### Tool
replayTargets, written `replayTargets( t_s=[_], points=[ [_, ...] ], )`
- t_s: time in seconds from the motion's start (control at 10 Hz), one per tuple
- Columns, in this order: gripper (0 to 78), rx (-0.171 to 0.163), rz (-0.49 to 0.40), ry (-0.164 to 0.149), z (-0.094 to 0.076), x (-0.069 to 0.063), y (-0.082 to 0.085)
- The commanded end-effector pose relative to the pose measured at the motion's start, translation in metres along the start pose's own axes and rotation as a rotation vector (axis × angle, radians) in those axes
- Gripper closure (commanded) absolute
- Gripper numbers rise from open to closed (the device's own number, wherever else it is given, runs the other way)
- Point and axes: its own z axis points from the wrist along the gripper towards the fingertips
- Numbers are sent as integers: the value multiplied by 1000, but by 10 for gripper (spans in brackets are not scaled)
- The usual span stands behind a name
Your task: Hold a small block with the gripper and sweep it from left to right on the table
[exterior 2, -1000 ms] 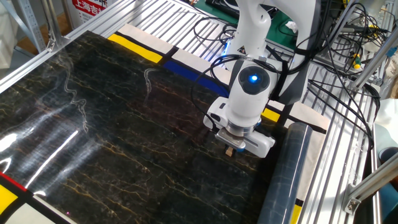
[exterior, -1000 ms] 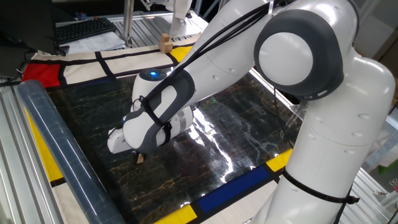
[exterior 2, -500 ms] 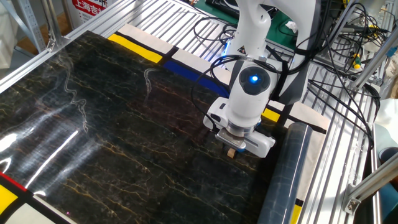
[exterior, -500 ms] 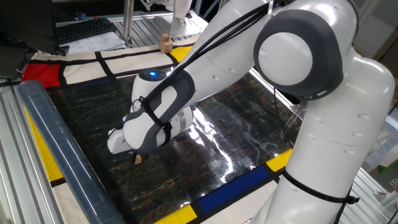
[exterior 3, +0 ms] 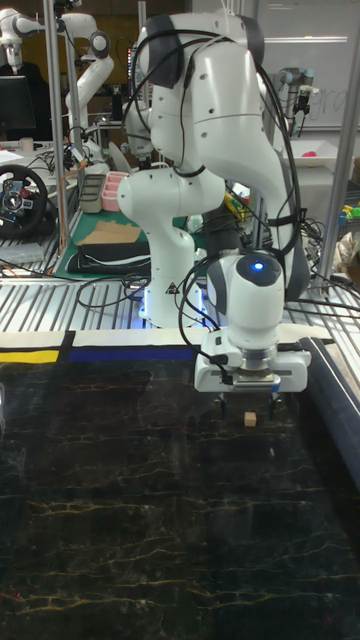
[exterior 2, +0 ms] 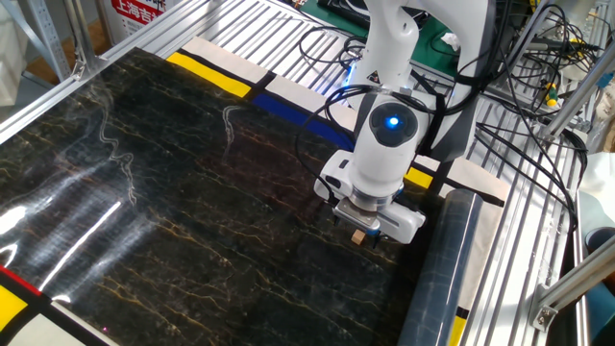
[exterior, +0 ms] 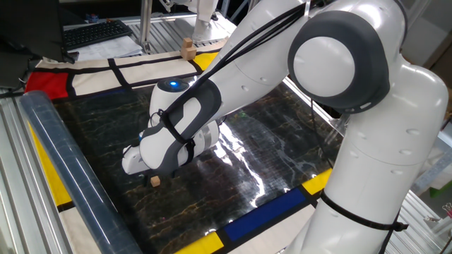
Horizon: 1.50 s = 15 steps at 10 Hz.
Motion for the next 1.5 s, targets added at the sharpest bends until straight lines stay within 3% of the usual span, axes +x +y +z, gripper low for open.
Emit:
replayTargets(
  t_s=[0.1, 0.4, 0.5, 1.5],
  points=[
    [1, 3, -8, -2, 0, -1, 0],
    [1, 3, -8, -2, 0, -1, 0],
    [1, 23, -46, -4, -1, 1, 3],
    [1, 22, -49, -5, 0, 0, 3]
  ],
)
